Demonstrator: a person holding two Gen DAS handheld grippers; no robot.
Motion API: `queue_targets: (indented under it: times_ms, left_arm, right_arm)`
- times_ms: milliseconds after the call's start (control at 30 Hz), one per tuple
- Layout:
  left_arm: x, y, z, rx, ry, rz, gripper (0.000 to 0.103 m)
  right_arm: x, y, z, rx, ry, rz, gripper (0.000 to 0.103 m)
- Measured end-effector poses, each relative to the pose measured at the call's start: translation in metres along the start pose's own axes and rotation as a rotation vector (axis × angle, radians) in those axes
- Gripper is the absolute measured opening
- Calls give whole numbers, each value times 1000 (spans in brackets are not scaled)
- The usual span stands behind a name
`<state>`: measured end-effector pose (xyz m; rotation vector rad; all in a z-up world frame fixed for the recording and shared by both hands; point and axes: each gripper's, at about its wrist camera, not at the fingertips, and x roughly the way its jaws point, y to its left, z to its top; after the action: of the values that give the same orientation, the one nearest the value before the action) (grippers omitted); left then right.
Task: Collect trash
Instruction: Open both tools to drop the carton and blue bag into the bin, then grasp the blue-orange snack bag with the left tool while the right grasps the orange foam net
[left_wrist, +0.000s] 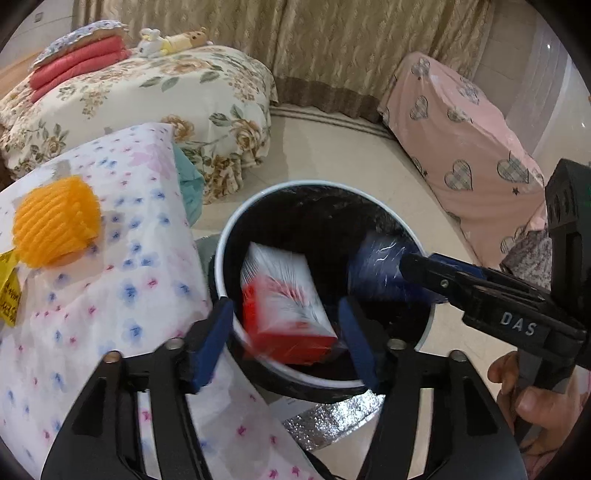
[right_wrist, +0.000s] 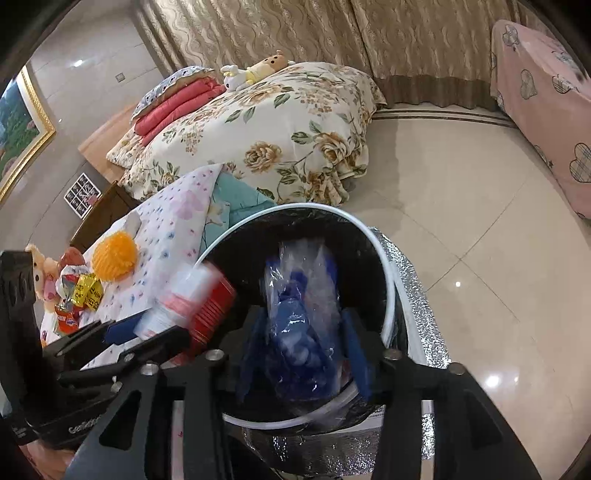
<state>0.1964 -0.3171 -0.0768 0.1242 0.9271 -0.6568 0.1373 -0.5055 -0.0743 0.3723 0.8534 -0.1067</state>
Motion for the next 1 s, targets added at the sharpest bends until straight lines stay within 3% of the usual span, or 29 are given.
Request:
queue_targets:
  times_ms: [133,267,467,1000]
  left_arm:
    - [-9,8,-5,-43,-18,-37,67]
    - [-23,18,-17,-72,-36,-24,70]
    - [-48,44,-41,-131,-77,28,72]
    - [-107,145,-100,-331,-134,187,73]
  right_arm:
    - [-7,2,-2,7,-16,-7,62]
    - [-14,8,-8,12,-31,-1,65]
    - [-23,30,-17,3,-60,22,76]
    - [3,140,-41,-174,-6,145,79]
